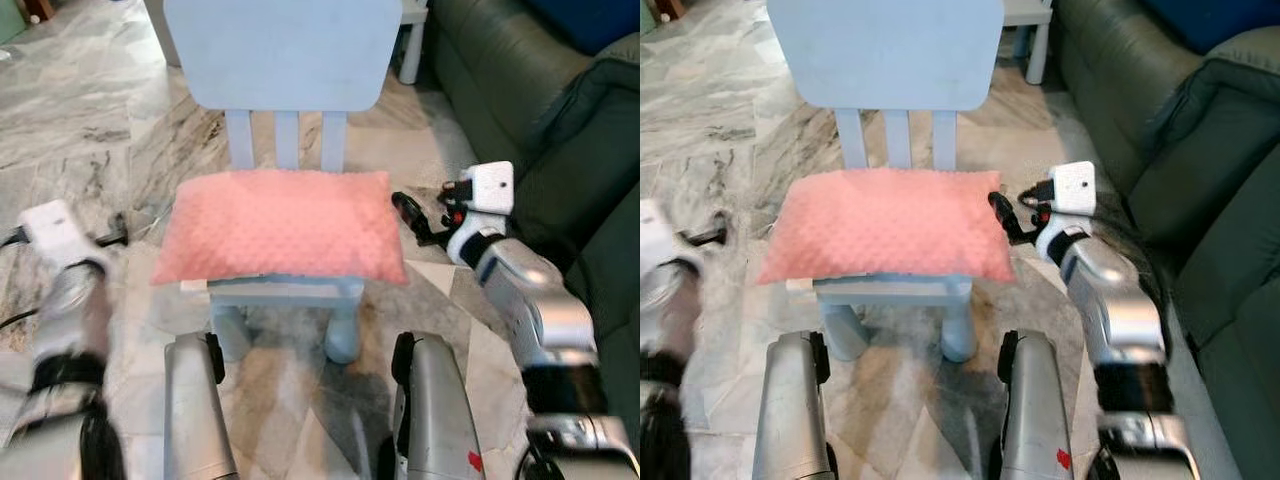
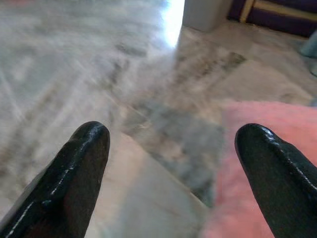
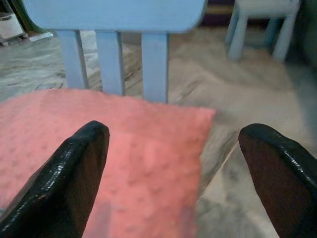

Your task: Move the pillow to the sofa

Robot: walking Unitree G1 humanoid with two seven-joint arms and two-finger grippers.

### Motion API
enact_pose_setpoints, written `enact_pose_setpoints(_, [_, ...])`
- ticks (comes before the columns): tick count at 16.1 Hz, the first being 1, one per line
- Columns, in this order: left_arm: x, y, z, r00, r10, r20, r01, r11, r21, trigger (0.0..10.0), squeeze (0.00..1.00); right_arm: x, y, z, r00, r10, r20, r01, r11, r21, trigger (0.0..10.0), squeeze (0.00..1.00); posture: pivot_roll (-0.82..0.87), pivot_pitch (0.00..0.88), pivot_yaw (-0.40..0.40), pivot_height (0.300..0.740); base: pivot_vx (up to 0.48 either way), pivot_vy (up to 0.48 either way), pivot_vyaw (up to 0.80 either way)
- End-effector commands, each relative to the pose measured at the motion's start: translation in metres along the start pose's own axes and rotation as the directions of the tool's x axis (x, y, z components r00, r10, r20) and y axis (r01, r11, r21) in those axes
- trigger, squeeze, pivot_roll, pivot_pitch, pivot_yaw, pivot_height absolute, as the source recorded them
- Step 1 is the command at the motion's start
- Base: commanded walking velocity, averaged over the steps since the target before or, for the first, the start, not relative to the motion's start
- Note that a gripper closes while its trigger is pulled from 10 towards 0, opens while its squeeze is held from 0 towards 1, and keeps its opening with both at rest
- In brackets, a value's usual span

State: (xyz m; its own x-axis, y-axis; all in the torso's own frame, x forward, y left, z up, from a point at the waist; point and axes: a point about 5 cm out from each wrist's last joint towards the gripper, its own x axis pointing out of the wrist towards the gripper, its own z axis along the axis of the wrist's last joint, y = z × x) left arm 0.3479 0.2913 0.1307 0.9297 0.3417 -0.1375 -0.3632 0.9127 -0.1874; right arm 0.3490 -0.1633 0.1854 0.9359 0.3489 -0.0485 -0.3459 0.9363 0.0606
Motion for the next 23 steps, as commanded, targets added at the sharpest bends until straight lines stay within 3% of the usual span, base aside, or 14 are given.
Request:
enact_pose_setpoints(1, [0.005,-0.010,-0.003,0.999,-0.034,-0.038,0.032,0.998,-0.050,10.0,0.00,0.007,-0.004,-0.002,0.999,0.009,-0.038,-0.006,0.998,0.068,10.0,0.00,0.01,0.189,-0.027,0.403,0.000,0.000,0.00])
enact_pose_setpoints(4, [0.013,-0.035,0.002,0.992,-0.103,-0.075,0.095,0.990,-0.102,10.0,0.00,0.024,-0.007,0.004,0.997,0.030,-0.068,-0.023,0.995,0.101,10.0,0.00,0.00,0.206,-0.024,0.403,0.000,0.000,0.00])
enact_pose_setpoints(7, [0.015,-0.044,0.001,0.983,-0.140,-0.119,0.126,0.985,-0.121,10.0,0.00,0.039,-0.006,0.006,0.995,0.038,-0.095,-0.032,0.998,0.061,10.0,0.00,0.01,0.216,-0.023,0.403,0.000,0.000,0.00])
enact_pose_setpoints(9, [0.015,-0.045,-0.004,0.974,-0.147,-0.173,0.121,0.981,-0.151,10.0,0.00,0.046,-0.004,-0.006,0.988,0.008,-0.153,-0.001,0.999,0.046,10.0,0.00,0.02,0.226,-0.022,0.403,0.000,0.000,0.00])
enact_pose_setpoints(13, [0.012,-0.042,-0.015,0.947,-0.180,-0.266,0.123,0.968,-0.220,10.0,0.00,0.060,0.018,-0.019,0.982,0.061,-0.177,-0.044,0.994,0.099,10.0,0.00,0.03,0.243,-0.017,0.403,0.000,0.000,0.00])
enact_pose_setpoints(16, [0.012,-0.040,-0.015,0.936,-0.200,-0.288,0.140,0.966,-0.215,10.0,0.00,0.061,0.026,-0.034,0.968,0.098,-0.232,-0.054,0.981,0.189,10.0,0.00,0.03,0.256,-0.014,0.403,0.000,0.000,0.00])
enact_pose_setpoints(18, [0.011,-0.044,-0.017,0.920,-0.250,-0.302,0.173,0.950,-0.261,10.0,0.00,0.061,0.027,-0.039,0.970,0.078,-0.230,-0.044,0.988,0.147,10.0,0.00,0.03,0.257,-0.014,0.403,0.000,0.000,0.00])
enact_pose_setpoints(21, [0.007,-0.054,-0.027,0.888,-0.315,-0.336,0.225,0.933,-0.281,10.0,0.00,0.064,0.048,-0.045,0.961,0.154,-0.231,-0.117,0.979,0.168,10.0,0.00,0.03,0.264,-0.014,0.403,0.000,0.000,0.00])
enact_pose_setpoints(22, [0.006,-0.056,-0.029,0.881,-0.327,-0.341,0.233,0.929,-0.288,10.0,0.00,0.064,0.052,-0.047,0.957,0.170,-0.235,-0.130,0.976,0.177,8.2,0.00,0.03,0.264,-0.014,0.403,0.000,0.000,0.00])
enact_pose_setpoints(23, [0.005,-0.058,-0.030,0.876,-0.342,-0.339,0.245,0.923,-0.297,10.0,0.00,0.064,0.057,-0.049,0.954,0.192,-0.229,-0.147,0.969,0.197,0.0,0.00,0.03,0.264,-0.013,0.403,0.000,0.000,0.00])
